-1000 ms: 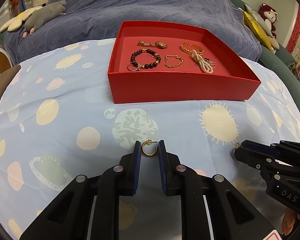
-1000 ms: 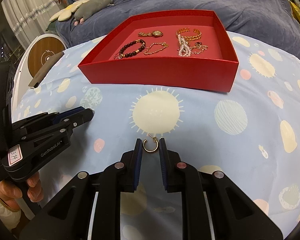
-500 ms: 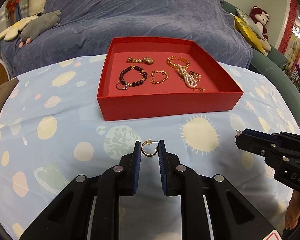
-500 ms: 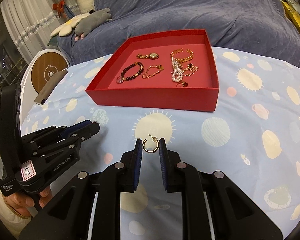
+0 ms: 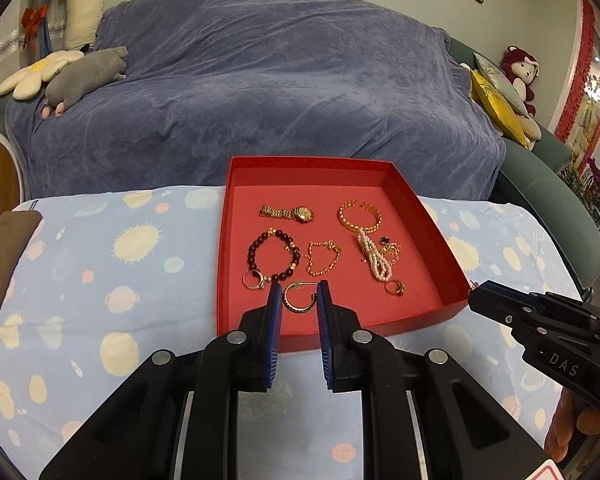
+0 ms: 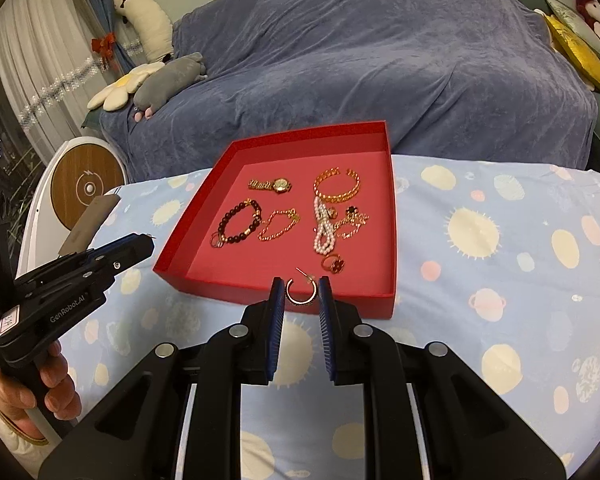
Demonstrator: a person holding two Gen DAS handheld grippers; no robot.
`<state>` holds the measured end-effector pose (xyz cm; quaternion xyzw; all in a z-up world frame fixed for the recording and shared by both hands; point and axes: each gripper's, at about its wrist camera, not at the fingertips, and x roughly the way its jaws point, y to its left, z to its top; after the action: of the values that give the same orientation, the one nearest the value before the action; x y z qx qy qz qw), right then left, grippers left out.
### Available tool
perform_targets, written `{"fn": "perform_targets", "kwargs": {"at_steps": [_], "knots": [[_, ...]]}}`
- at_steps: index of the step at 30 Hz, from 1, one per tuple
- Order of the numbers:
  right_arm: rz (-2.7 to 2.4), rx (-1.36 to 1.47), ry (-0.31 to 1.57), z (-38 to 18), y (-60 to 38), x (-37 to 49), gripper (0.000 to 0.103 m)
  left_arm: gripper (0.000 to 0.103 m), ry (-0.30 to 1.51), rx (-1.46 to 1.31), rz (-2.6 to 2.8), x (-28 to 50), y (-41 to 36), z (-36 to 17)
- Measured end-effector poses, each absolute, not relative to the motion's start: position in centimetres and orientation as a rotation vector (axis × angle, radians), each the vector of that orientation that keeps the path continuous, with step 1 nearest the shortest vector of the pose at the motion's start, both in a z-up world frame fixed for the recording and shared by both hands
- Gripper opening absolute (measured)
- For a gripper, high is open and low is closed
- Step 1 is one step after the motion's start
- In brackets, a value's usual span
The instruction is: Organize jewelry
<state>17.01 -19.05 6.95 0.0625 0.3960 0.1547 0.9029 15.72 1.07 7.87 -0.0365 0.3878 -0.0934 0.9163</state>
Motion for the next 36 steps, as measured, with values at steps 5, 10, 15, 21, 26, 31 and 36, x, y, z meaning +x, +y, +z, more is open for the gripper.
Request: {"fn": "perform_targets", "kwargs": {"at_steps": [5, 10, 15, 21, 26, 31, 36], "knots": [[0.310, 0.134, 0.805, 7.5, -19.0, 19.3, 0.017, 0.014, 0.804, -0.082, -0.182, 18.0, 0.9, 7.6], [0.295, 0.138, 0.814, 6.7, -18.9, 21.2, 0.017, 0.015, 0.818, -0.076, -0.177, 19.8, 0.3, 7.0], [0.282, 0.165, 0.842, 5.5, -19.3, 22.7, 0.017, 0.015, 0.833, -0.072, -0.175, 21.2, 0.0, 6.1], [0.273, 0.157, 0.859, 4.3, -19.2, 23.7, 0.017, 0.015, 0.852, -0.086, -0.165, 22.4, 0.2, 5.1], [0.270, 0.168, 0.862, 4.0, -19.4, 24.2, 0.019, 0.030, 0.875, -0.126, -0.151, 23.0, 0.8, 4.8], [0.271, 0.183, 0.822, 5.7, -20.1, 22.6, 0.035, 0.040, 0.855, -0.156, -0.142, 22.2, 1.6, 5.9], [0.285, 0.178, 0.791, 7.8, -20.5, 19.0, 0.042, 0.040, 0.831, -0.147, -0.142, 19.7, 2.1, 7.4]]}}
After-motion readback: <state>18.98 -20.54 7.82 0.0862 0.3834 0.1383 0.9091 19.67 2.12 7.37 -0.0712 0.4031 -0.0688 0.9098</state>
